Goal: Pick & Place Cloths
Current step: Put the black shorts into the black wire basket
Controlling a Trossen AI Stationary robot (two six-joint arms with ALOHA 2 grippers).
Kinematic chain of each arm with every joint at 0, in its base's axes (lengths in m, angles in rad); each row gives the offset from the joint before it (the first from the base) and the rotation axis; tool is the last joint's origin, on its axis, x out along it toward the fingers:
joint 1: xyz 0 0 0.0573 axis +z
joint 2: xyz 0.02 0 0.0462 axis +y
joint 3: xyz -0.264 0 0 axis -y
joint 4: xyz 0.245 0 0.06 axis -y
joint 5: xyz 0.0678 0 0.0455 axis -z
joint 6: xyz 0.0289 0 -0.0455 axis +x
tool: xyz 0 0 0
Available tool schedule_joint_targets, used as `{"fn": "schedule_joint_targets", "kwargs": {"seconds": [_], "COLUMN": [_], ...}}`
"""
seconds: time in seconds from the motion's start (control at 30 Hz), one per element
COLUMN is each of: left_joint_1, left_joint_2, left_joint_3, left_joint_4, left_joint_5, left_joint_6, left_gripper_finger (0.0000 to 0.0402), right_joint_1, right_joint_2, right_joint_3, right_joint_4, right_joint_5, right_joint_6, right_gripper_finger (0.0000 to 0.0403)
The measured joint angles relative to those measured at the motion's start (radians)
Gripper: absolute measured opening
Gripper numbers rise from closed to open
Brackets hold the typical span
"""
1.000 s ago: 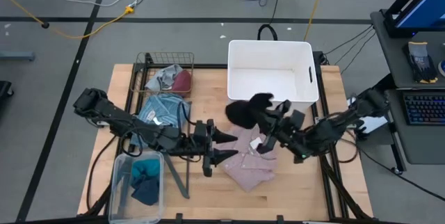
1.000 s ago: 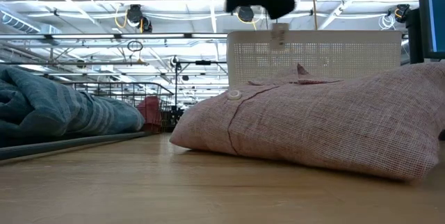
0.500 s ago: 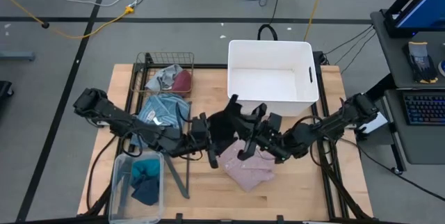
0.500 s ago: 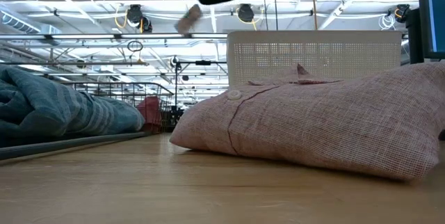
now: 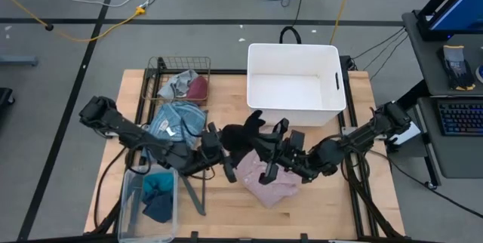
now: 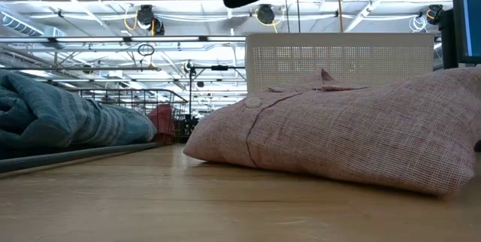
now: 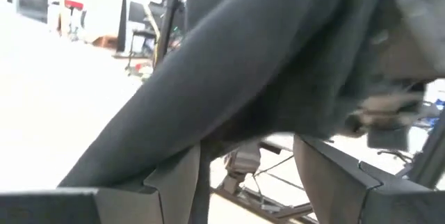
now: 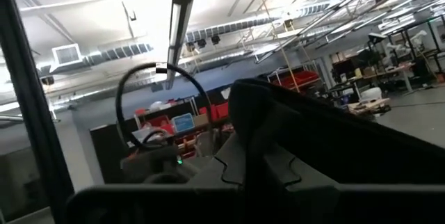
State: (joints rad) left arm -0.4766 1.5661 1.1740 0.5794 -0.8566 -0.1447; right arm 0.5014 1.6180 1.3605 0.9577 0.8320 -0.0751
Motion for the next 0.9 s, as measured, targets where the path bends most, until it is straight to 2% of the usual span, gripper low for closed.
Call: {"fn": "schedule_joint_targets", "kwargs": {"seconds": [0.1,0.23,0.33,0.67,0.77,0.9], "left_joint_1": [-0.019,-0.035,-0.036,-0.033,-0.028,-0.021], "left_joint_2": [0.000,0.000,0.000,0.000,0.000,0.000], "left_joint_3": [0.000,0.000,0.000,0.000,0.000,0.000], "left_joint_4": [0.048,0.084,0.082,0.080,0.080,0.075], "left_joint_5": [0.000,-0.001,-0.008,-0.008,-0.009,-0.008], "left_joint_6": [0.079,0.152,0.147,0.111,0.108,0.108], "left_gripper_finger": [0.0237,0.0237,0.0237,0.0230,0.0196,0.0108], "right_joint_1": [-0.002,-0.004,-0.017,-0.022,-0.023,-0.022], "right_joint_2": [0.000,0.000,0.000,0.000,0.000,0.000], "right_joint_3": [0.000,0.000,0.000,0.000,0.000,0.000], "right_joint_4": [-0.002,-0.021,-0.056,-0.111,-0.111,-0.123], "right_joint_5": [-0.001,-0.058,-0.107,-0.105,-0.105,-0.133], "right_joint_6": [0.011,0.049,0.103,0.146,0.146,0.165], "right_gripper_finger": [0.0000,0.0000,0.0000,0.0000,0.0000,0.0000]}}
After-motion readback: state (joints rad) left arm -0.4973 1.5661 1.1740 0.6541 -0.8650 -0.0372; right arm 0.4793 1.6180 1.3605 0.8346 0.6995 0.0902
